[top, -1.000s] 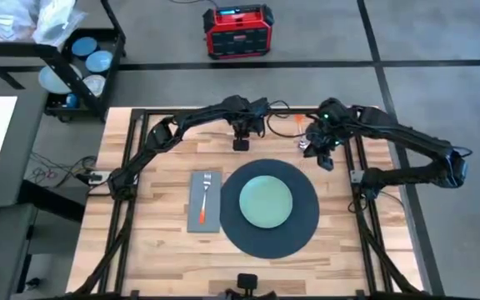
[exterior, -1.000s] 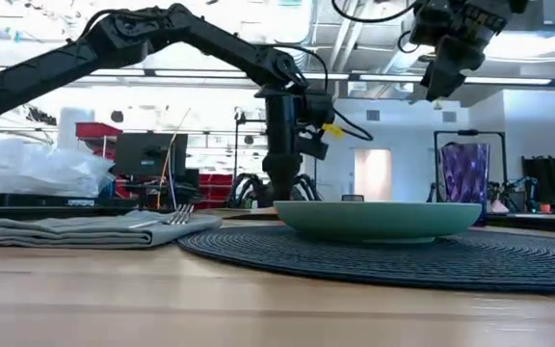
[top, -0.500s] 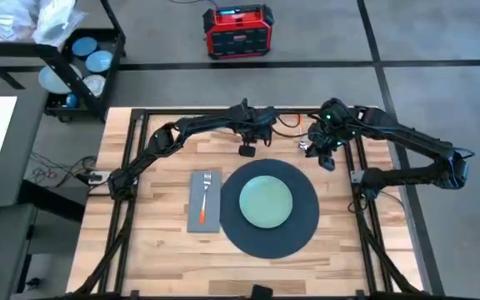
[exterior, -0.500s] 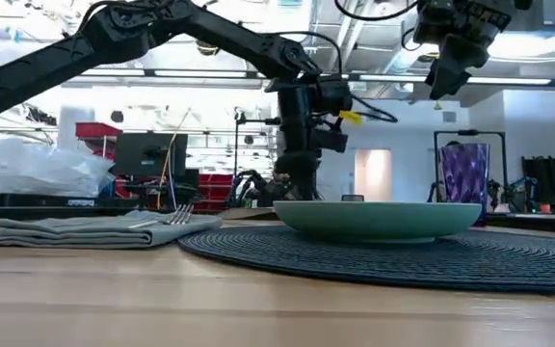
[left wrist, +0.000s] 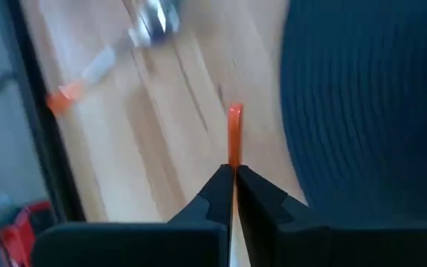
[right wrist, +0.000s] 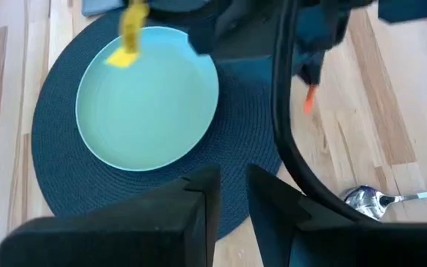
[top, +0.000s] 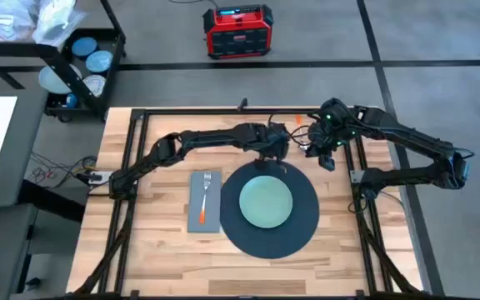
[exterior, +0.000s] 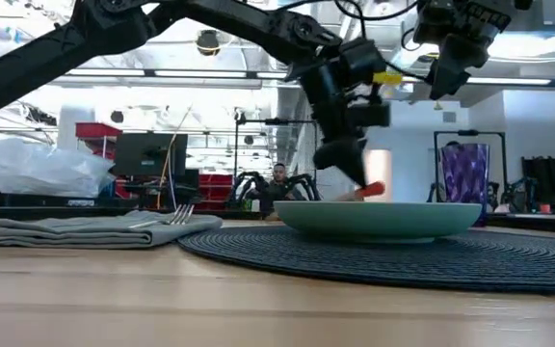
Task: Set table place
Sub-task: Put the orange knife on the blue placemat
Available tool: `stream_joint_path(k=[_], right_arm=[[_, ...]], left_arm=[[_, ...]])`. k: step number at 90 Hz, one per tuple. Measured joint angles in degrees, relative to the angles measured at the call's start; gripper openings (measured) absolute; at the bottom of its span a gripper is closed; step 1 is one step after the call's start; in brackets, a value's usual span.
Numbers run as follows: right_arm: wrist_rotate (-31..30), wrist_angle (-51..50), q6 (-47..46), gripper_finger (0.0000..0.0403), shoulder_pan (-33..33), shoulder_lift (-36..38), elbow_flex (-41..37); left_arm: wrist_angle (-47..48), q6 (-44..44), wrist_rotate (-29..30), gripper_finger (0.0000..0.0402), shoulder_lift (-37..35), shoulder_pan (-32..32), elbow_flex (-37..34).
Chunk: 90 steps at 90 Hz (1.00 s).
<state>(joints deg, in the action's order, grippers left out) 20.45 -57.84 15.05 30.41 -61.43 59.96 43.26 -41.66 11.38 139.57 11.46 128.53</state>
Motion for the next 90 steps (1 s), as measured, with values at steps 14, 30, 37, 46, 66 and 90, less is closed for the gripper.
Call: stream_joint_path(k=[14, 30, 37, 46, 66, 90], right_arm=[[0.00, -0.07, -0.27, 0.0056, 0.00, 0.02, 0.00], [0.02, -0.15, -0.46, 0.0056, 0.00, 0.01, 0.00], [0.03, -0.15, -0.64, 0.0056, 0.00, 0.02, 0.00], [0.08, -0.20, -0.90, 0.0056, 0.00, 0.02, -0.02], [0.37, -0.29, 1.76, 0.0056, 0.08, 0.02, -0.02], [-5.56, -0.96, 1.88, 0.0055, 1.68, 0.00, -0.21]], left_arm=[[-4.80, 0.85, -2.04, 0.0000, 0.98, -1.84, 0.12], [-8.20, 1.31, -4.51, 0.0000, 3.00, -5.88, 0.06], [-11.73, 0.21, -5.29, 0.0000, 4.54, -7.61, 0.14], [-13.51, 0.20, -5.74, 0.0000, 5.15, -9.05, -0.07], [-17.75, 3.05, -4.40, 0.0000, 4.93, -11.43, 0.91], [-11.89, 0.34, 4.25, 0.0000, 4.85, -7.81, 1.95]])
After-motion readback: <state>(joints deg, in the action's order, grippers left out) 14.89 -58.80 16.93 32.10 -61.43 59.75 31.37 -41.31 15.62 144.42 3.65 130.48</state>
